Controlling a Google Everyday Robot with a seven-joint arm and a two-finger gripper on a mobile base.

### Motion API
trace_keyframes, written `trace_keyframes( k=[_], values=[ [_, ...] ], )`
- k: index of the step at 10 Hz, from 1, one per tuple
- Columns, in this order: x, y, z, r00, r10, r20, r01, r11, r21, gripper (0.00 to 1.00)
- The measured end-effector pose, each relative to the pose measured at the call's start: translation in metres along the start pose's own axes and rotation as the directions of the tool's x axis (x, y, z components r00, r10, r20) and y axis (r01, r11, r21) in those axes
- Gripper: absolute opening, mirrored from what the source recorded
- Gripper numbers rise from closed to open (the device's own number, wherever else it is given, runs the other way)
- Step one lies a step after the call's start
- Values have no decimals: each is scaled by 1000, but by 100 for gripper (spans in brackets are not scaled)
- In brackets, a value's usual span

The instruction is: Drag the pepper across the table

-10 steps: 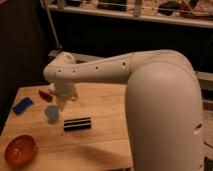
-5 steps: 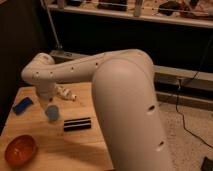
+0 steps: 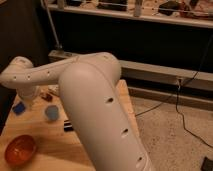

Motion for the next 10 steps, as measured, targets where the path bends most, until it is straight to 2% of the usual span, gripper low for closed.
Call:
trace_keyframes(
  k=[2,4,7,10],
  values=[
    [-29,-6,15,1000,-1,6,1,999,38,65],
    [-48,-20,28,1000,14,0,-14,998,60,65],
    [-69,-31,46,1000,15,-26,-15,999,31,65],
    [-78,-53,61,999,-13,-53,14,1000,10,65]
  ],
)
